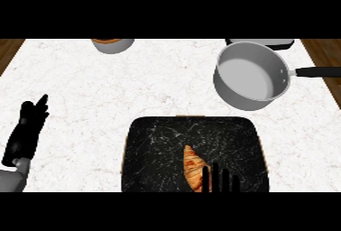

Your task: Pick the croissant from the tray and place it in the pot

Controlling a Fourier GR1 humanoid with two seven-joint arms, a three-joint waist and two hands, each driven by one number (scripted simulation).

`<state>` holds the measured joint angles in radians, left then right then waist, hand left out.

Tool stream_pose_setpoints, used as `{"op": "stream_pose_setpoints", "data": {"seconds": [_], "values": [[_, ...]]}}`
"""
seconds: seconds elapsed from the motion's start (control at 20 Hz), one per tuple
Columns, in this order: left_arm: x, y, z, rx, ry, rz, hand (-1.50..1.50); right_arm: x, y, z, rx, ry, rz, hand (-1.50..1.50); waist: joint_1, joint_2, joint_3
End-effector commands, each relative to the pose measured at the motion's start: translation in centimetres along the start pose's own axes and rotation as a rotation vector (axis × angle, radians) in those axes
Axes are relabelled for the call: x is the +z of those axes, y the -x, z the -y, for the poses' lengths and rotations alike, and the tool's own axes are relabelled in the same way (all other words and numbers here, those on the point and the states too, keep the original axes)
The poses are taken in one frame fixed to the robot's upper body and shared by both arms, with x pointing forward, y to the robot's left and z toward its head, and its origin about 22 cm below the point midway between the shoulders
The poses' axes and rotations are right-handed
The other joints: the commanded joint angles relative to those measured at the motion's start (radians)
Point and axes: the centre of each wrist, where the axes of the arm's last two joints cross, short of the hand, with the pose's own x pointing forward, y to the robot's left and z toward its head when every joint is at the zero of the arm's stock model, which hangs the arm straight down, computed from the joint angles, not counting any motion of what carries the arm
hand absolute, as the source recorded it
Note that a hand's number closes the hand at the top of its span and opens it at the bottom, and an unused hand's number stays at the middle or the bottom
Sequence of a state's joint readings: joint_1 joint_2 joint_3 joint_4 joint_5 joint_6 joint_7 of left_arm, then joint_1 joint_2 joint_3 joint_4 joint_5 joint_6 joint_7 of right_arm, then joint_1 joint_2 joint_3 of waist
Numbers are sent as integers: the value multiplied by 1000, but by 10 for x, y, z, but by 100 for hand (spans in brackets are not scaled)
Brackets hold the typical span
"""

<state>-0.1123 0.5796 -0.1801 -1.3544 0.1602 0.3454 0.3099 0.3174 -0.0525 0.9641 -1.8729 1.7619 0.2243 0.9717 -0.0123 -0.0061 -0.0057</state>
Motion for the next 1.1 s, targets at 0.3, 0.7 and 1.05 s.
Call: {"op": "stream_pose_setpoints", "data": {"seconds": [0.3,0.7,1.05], "values": [[1,-10,7,10,23,15,0,8,-27,28,40,-63,-96,-150,19,8,5],[7,1,7,-6,9,12,0,-27,-36,14,1,-40,-111,-150,22,9,5],[13,-2,17,-3,24,16,0,-45,-43,8,64,-30,-139,-150,21,7,6]]}}
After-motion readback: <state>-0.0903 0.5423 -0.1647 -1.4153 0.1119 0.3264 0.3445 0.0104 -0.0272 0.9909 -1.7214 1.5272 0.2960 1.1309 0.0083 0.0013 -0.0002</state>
